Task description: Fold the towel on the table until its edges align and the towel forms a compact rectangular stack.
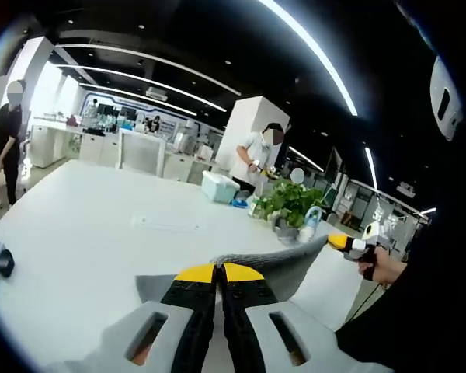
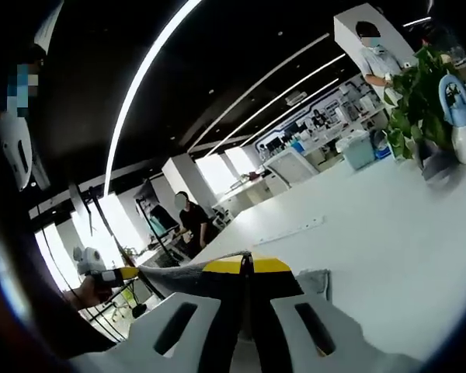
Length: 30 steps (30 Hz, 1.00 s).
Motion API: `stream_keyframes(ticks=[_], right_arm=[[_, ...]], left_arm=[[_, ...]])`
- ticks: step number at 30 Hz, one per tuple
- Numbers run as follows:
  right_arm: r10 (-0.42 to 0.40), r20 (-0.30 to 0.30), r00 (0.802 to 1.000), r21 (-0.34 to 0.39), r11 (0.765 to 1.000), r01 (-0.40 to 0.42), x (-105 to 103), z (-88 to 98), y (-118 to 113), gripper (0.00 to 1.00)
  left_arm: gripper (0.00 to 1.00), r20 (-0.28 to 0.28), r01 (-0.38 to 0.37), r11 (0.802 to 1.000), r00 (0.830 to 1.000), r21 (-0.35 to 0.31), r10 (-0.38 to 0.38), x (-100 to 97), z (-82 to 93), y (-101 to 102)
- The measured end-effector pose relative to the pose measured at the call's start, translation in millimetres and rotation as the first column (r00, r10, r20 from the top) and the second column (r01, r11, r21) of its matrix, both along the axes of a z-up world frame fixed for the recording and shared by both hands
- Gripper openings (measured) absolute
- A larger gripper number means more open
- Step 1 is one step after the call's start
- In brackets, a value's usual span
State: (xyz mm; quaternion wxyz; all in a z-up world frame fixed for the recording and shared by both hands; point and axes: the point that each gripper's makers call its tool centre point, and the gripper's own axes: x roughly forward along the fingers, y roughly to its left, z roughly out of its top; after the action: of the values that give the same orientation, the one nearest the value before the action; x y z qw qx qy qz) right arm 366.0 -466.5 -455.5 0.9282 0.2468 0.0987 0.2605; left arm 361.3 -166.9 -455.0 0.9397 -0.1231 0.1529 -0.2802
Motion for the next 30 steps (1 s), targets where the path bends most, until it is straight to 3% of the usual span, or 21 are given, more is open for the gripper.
stream_keyframes(ticks=[5,15,21,30], right_arm=[[-0.014,-0.049,0.999,0.004,1.0,0.014,10.7,-9.7,0.7,0.0],[0.005,-0.129,0.992,-0.095,0.995,-0.018,37.7,-30.1,4.8,0.0],[0.014,-0.19,0.982,-0.146,0.988,-0.042,48.2,-48.4,2.6,0.0],[0.027,-0.24,0.97,-0.164,0.984,-0.067,61.8,-68.4,3.6,0.0]], left_arm=[[0.02,-0.027,-0.02,0.999,0.999,0.046,0.021,5.9,-11.5,1.8],[0.02,-0.129,-0.106,0.994,0.986,0.013,0.107,30.0,-34.8,11.0],[0.02,-0.162,-0.07,0.991,0.983,0.114,0.088,45.1,-57.5,9.0],[0.02,-0.198,-0.032,0.991,0.979,0.126,0.057,58.6,-71.0,11.5]])
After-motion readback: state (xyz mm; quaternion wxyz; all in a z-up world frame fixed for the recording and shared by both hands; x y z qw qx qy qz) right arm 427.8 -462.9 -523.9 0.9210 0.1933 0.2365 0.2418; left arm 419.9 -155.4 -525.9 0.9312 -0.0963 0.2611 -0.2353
